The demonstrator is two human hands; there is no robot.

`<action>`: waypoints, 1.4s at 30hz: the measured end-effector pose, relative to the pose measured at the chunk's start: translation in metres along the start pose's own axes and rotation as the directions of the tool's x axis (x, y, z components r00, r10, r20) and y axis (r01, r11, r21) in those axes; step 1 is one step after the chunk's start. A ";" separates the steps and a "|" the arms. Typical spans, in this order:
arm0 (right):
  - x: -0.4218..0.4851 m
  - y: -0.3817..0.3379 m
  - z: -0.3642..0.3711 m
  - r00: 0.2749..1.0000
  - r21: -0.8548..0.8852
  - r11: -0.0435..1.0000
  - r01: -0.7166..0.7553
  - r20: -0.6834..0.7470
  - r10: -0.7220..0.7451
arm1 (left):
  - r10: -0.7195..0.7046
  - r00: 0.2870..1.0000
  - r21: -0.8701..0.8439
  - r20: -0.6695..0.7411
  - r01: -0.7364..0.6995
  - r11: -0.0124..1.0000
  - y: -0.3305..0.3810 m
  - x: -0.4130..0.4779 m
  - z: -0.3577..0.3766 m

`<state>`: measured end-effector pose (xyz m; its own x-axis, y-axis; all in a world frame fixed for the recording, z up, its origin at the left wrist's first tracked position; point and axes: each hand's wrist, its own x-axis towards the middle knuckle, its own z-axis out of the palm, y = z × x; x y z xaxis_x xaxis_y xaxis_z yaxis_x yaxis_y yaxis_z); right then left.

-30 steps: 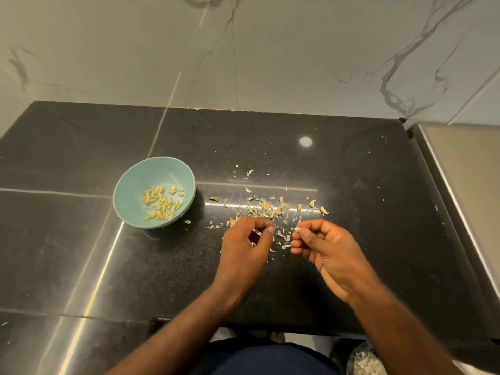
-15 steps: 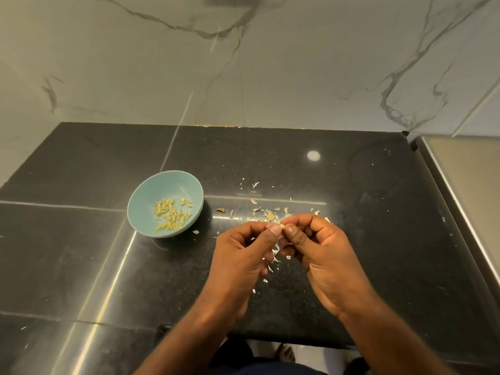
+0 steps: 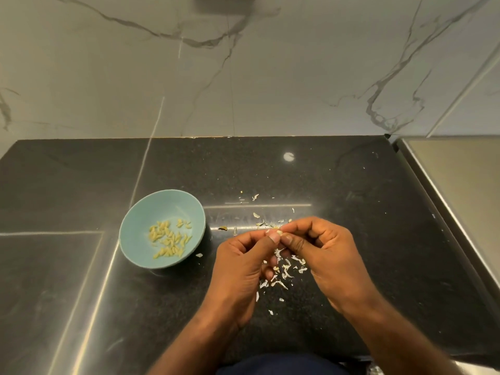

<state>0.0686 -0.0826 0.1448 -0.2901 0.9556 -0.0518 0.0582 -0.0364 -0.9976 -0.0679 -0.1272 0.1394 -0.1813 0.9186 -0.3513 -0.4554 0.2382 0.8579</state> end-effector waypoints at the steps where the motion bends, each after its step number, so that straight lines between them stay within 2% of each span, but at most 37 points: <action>1: 0.001 -0.001 0.002 1.000 0.011 1.000 0.004 0.000 -0.004 | -0.003 1.000 -0.002 0.006 0.003 1.000 0.001 0.001 -0.002; 9: 0.002 0.000 0.002 0.999 -0.030 1.000 0.008 0.047 -0.007 | 0.000 0.999 0.064 -0.044 0.003 0.998 0.003 0.005 -0.004; 17: 0.000 0.014 -0.008 0.998 -0.116 0.993 -0.031 0.052 0.037 | 0.095 0.993 0.355 -0.076 -0.062 0.933 0.000 0.004 0.001; 22: 0.001 0.018 -0.005 0.987 0.117 0.982 -0.145 0.087 0.135 | 0.114 0.990 0.404 -0.079 -0.072 0.912 0.000 0.005 0.004; 28: 0.006 0.017 0.000 0.952 0.460 0.834 -0.304 0.165 0.256 | 0.164 0.981 0.412 -0.102 -0.109 0.904 0.003 0.003 0.003; 32: 0.011 0.017 0.007 0.954 0.482 0.824 -0.297 0.175 0.242 | 0.208 0.971 0.485 -0.115 -0.127 0.865 0.005 0.004 -0.003; 37: 0.013 0.013 0.004 0.979 0.546 0.813 -0.203 0.109 0.171 | 0.237 0.961 0.551 -0.141 -0.123 0.825 0.007 0.013 -0.015; 42: 0.011 0.016 0.001 0.990 0.389 0.910 -0.143 0.038 0.139 | 0.240 0.971 0.580 0.012 -0.202 0.789 0.008 0.012 -0.009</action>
<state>0.0650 -0.0728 0.1281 -0.3155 0.9294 -0.1914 -0.2771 -0.2831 -0.9182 -0.0817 -0.1172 0.1387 -0.2753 0.9524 -0.1306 0.1823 0.1851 0.9657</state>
